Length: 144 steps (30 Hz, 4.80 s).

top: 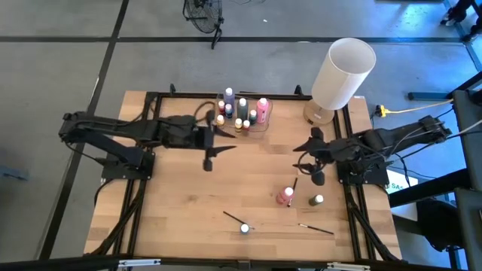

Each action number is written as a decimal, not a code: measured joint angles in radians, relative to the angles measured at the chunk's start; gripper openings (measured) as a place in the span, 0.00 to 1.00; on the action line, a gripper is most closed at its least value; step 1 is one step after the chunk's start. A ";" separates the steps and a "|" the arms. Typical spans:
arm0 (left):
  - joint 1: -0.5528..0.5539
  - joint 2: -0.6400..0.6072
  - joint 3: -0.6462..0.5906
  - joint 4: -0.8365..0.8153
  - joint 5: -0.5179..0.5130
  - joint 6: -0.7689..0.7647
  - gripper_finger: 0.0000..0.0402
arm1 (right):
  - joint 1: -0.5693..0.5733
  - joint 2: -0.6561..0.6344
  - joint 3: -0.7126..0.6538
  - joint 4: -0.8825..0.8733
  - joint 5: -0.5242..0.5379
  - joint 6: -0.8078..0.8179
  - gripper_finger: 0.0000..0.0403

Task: Pick & Place Paint Supplies
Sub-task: Put the red paint bottle into the transparent bin

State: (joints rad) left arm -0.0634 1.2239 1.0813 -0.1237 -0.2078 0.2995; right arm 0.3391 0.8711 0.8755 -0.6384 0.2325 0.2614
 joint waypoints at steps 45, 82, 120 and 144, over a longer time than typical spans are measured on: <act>-0.002 0.036 0.000 -0.008 0.080 -0.132 0.32 | 0.191 0.361 0.085 -0.017 0.027 0.186 0.70; 0.000 0.035 0.000 -0.008 0.071 -0.103 0.32 | 0.191 0.361 0.085 0.030 -0.034 0.157 0.91; 0.000 0.035 0.000 -0.016 0.071 -0.104 0.32 | 0.170 0.367 0.085 -0.019 -0.007 0.252 0.93; 0.000 0.034 -0.027 -0.008 0.068 -0.096 0.32 | 0.164 0.550 0.085 -0.035 -0.027 0.281 0.93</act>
State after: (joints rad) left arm -0.0634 1.2579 1.0542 -0.1317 -0.1402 0.2037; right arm 0.5034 1.4215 0.9600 -0.6738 0.2058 0.5423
